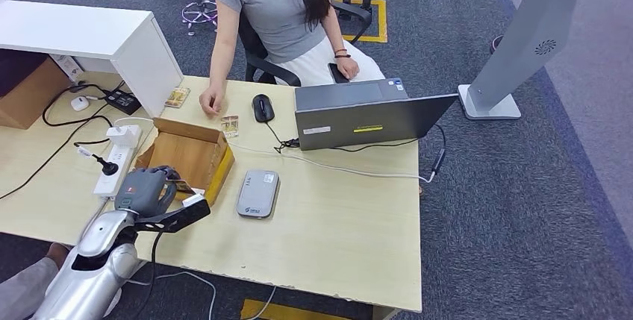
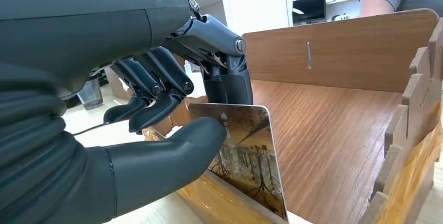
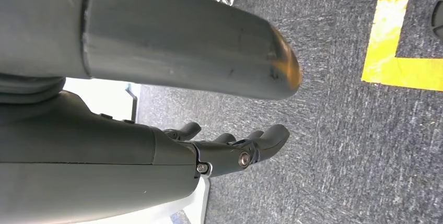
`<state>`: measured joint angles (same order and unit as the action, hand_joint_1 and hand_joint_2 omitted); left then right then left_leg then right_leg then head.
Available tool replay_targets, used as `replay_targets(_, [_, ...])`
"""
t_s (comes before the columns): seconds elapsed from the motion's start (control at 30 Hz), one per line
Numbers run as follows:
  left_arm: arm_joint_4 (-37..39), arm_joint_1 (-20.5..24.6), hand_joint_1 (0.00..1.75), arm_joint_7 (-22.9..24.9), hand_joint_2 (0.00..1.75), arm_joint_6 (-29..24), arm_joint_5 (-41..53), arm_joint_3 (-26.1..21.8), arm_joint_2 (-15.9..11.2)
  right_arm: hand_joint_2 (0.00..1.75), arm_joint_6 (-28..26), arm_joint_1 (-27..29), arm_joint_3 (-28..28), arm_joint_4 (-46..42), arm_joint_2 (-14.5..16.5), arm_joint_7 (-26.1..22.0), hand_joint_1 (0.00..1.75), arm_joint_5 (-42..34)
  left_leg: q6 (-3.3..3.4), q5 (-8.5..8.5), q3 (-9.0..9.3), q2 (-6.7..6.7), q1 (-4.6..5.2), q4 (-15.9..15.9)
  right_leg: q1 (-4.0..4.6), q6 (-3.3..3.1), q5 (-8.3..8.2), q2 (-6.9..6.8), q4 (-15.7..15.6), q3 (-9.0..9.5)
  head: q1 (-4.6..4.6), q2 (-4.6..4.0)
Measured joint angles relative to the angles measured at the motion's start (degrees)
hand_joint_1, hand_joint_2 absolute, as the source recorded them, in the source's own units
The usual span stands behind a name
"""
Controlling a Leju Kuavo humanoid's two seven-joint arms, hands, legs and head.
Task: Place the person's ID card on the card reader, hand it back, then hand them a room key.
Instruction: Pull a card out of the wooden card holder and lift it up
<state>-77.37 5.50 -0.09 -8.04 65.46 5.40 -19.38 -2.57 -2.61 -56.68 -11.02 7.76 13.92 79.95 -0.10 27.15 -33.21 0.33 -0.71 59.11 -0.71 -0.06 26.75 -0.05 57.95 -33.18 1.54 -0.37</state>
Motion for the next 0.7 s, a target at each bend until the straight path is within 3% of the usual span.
replay_targets(0.7, [-0.43, 0.78, 1.75, -0.14, 1.75, -1.09, 1.69, 0.01, 0.50, 0.00, 0.06, -0.02, 0.00, 0.00, -0.01, -0.13, 0.00, 0.17, 0.00, -0.01, 0.02, 0.00, 0.00, 0.01, 0.00, 0.00, -0.01, 0.00, 0.00, -0.02, 0.01, -0.01])
